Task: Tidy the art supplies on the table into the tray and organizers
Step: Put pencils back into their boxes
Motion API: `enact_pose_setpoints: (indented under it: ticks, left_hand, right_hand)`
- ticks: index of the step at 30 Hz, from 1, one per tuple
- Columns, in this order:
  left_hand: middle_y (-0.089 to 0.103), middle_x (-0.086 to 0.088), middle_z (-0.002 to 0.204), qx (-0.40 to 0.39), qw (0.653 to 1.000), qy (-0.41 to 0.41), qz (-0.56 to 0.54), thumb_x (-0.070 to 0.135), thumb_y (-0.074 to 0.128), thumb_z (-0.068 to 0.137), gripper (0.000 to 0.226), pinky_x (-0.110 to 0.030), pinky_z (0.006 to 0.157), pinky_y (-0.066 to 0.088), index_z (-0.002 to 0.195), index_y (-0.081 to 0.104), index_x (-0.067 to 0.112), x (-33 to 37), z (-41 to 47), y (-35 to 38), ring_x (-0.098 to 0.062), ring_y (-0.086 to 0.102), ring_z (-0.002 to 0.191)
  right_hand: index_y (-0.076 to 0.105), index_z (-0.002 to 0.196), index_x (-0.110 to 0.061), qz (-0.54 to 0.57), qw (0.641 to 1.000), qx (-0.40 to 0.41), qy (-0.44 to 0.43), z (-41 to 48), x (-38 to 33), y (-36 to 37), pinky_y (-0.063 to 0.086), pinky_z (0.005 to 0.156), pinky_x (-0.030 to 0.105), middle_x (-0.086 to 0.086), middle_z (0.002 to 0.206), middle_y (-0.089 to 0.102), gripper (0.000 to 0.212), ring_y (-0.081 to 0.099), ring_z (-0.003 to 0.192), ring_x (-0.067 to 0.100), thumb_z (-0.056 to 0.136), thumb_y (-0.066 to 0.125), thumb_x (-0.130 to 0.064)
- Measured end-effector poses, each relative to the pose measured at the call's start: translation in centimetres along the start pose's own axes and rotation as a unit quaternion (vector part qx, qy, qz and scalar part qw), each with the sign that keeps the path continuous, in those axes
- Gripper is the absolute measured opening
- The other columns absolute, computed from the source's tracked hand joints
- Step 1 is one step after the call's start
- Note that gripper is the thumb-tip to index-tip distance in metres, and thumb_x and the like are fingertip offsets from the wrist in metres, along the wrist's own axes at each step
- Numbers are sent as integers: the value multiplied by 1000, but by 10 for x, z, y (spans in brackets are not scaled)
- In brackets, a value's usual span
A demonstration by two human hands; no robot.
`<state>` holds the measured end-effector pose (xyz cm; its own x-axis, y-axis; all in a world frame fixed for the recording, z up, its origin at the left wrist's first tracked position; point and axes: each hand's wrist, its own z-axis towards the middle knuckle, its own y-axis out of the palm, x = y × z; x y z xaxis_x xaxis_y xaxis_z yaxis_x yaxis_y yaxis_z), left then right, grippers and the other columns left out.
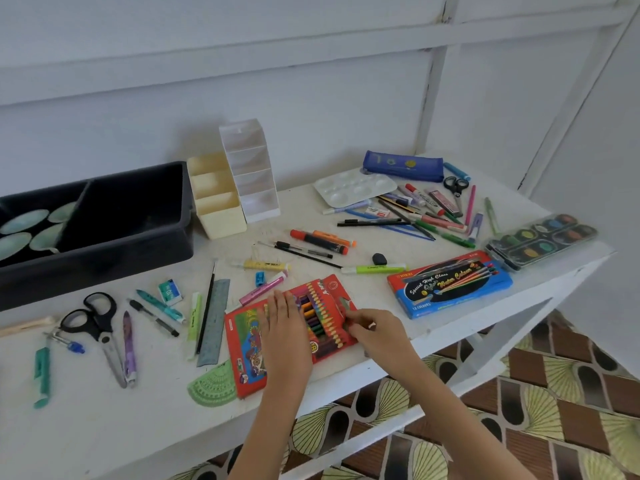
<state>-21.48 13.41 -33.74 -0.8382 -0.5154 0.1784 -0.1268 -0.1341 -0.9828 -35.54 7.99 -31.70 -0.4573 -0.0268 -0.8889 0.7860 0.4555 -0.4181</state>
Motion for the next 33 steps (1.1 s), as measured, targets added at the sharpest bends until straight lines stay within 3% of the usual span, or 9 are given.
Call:
enact_pose_setpoints:
  ticks: [5,8,10,12,15,19,24,28,33]
  left_hand:
    - [31,-9,151,54,992,31,-113,13,42,97,48,-36,117,18,144,32,11,30,4,-10,-22,27,140]
    - [58,-12,127,113,978,60,-166,8,56,90,36,-40,103,41,126,56,7,53,18,-9,-28,53,118]
    - [65,-10,113,143,967,82,-195,5,60,86,31,-38,94,45,117,62,7,70,32,-8,-26,60,106]
    - [67,-8,109,157,959,100,-211,4,60,87,28,-36,91,46,114,63,8,88,48,-9,-24,61,102]
    - [66,-7,110,150,956,127,-219,7,57,89,27,-32,91,45,116,63,9,115,73,-11,-23,60,104]
    - [64,-8,115,133,954,164,-213,9,53,93,29,-31,93,42,121,60,8,151,107,-10,-23,58,108]
    - [60,-6,122,106,953,206,-196,10,48,95,33,-30,96,40,127,54,10,186,147,0,-20,54,114]
    - [57,-3,125,74,958,224,-161,11,46,95,36,-30,98,37,131,51,13,204,169,13,-18,50,117]
    - [56,-4,126,70,966,228,-103,12,47,96,36,-31,102,32,131,52,13,212,180,30,-21,47,121]
  right_hand:
    - [66,104,-24,-2,996,79,-46,14,0,-23,47,52,30,-2,82,64,25,47,53,13,89,54,-7]
    - [69,95,-23,-6,993,103,-52,30,1,-50,52,60,37,1,81,67,21,50,56,15,88,57,-7]
    - [70,94,-18,-16,990,130,-54,44,3,-71,53,59,30,1,78,67,15,53,57,11,89,59,-9]
    - [71,96,-14,-18,987,153,-48,60,8,-95,44,50,12,1,78,67,14,55,55,5,89,60,-8]
    - [71,98,-15,-41,982,178,-39,87,15,-128,40,49,8,-2,82,66,16,56,59,5,88,60,-10]
    - [71,97,-14,-108,974,197,-36,126,20,-157,47,66,21,1,90,69,14,61,76,13,88,61,-15]
    - [73,93,-11,-202,963,178,-18,163,19,-172,54,71,35,5,92,71,18,64,79,20,90,59,-22]
    - [70,102,-15,-265,950,165,-14,177,18,-177,45,65,27,-2,105,66,18,64,90,21,92,59,-25]
    - [71,99,-20,-302,944,133,-26,186,28,-178,53,73,33,-2,103,66,19,63,91,19,90,60,-32]
